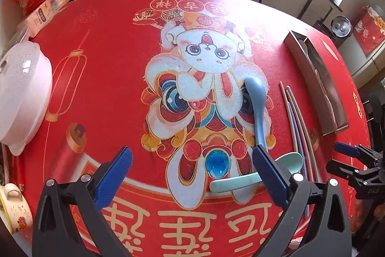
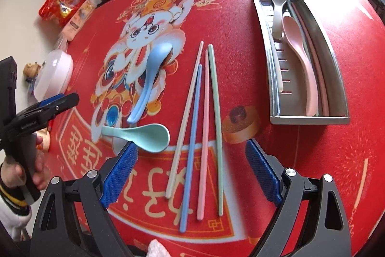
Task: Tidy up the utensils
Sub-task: 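Move the open left tool toward the teal spoon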
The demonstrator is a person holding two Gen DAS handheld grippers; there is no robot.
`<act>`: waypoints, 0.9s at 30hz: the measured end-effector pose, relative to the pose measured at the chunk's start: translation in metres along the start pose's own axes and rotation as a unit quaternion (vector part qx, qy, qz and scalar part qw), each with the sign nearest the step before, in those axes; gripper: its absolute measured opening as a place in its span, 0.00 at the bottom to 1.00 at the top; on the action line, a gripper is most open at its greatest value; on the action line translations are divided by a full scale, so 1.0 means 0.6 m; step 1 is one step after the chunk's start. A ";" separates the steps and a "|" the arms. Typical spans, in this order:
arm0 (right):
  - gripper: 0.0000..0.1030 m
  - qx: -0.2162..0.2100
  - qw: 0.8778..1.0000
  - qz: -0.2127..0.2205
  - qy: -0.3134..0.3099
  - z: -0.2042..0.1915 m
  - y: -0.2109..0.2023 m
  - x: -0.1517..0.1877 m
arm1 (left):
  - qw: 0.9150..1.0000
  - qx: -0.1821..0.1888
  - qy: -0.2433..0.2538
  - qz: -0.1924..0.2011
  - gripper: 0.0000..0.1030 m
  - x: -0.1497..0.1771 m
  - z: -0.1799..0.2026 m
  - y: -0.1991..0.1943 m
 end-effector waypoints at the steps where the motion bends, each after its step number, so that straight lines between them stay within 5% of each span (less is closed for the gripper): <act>1: 0.85 0.002 1.000 -0.004 0.001 -0.001 0.003 0.004 | 1.000 0.009 0.009 -0.006 0.94 0.005 0.005 0.005; 8: 0.85 0.004 1.000 -0.016 0.026 0.013 0.009 0.020 | 0.989 0.051 0.123 -0.059 0.82 0.037 0.057 0.044; 14: 0.85 0.010 0.998 -0.033 0.052 0.035 0.016 0.040 | 0.966 0.069 0.221 -0.112 0.53 0.062 0.097 0.090; 16: 0.85 0.009 0.998 -0.034 0.057 0.039 0.016 0.045 | 0.958 0.082 0.243 -0.125 0.52 0.069 0.107 0.098; 22: 0.85 -0.005 0.997 -0.046 0.064 0.041 0.023 0.055 | 0.947 0.115 0.253 -0.162 0.48 0.082 0.113 0.118; 27: 0.85 -0.014 0.997 -0.047 0.055 0.033 0.028 0.056 | 0.947 0.135 0.236 -0.171 0.41 0.089 0.120 0.123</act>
Point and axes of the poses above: each gripper's, at about its wrist camera, not at the fingertips, and y roughly the way its jaws point, z to its right, x to its underside, the point moved 8 cm from there along y, roughly the way its jaws point, and after that the axes turned 15 degrees about x, right-handed, at the moved point
